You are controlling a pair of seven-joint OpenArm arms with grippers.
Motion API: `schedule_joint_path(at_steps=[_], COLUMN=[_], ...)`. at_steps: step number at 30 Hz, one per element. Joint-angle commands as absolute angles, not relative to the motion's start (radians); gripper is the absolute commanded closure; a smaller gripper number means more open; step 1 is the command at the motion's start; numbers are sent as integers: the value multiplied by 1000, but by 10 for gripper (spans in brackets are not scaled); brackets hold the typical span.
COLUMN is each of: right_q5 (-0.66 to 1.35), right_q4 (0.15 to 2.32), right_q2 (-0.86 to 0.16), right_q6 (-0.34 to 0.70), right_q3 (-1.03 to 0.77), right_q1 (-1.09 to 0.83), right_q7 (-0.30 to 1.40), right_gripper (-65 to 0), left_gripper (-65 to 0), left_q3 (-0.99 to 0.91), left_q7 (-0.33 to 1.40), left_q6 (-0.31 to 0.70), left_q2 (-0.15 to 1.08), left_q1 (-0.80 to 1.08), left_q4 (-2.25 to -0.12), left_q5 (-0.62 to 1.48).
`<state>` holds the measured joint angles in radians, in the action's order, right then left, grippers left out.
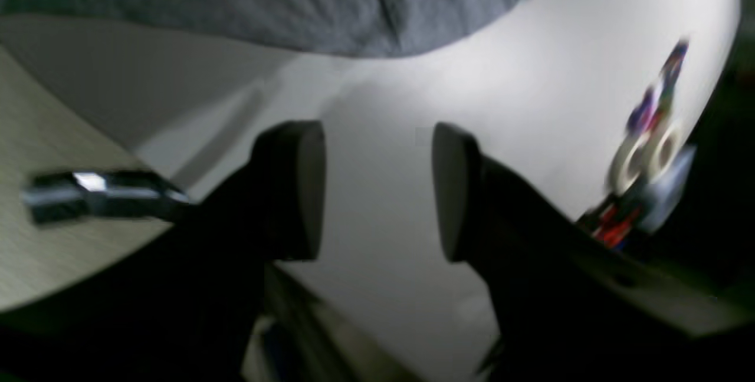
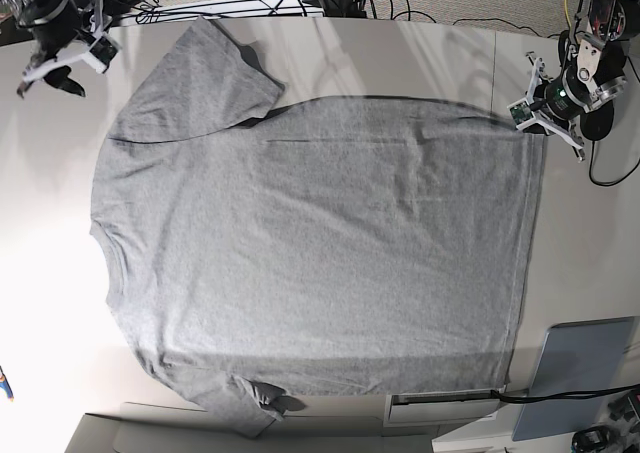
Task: Fold the T-shirt properly
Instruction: 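Move both grippers to the shirt's shoulder corners and grasp them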
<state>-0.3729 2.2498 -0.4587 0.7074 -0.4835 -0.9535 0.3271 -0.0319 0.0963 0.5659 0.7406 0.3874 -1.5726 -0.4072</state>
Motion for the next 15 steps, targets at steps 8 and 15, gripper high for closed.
schedule_joint_path(at_steps=[8,15], right_q5=[-526,-570], right_q4=[2153,2017], right_q2=[-595,-598], right_q6=[698,698], right_q3=[-222,-86], right_q1=[-849,-719], right_q7=[376,376], right_gripper=[-285,-285], left_gripper=[0,0], left_q3=[-28,-28], left_q7=[142,142], left_q6=[543,543], left_q2=[751,751], left_q1=[401,401], left_q4=[-1569,-1569], left_q5=[-427,-427])
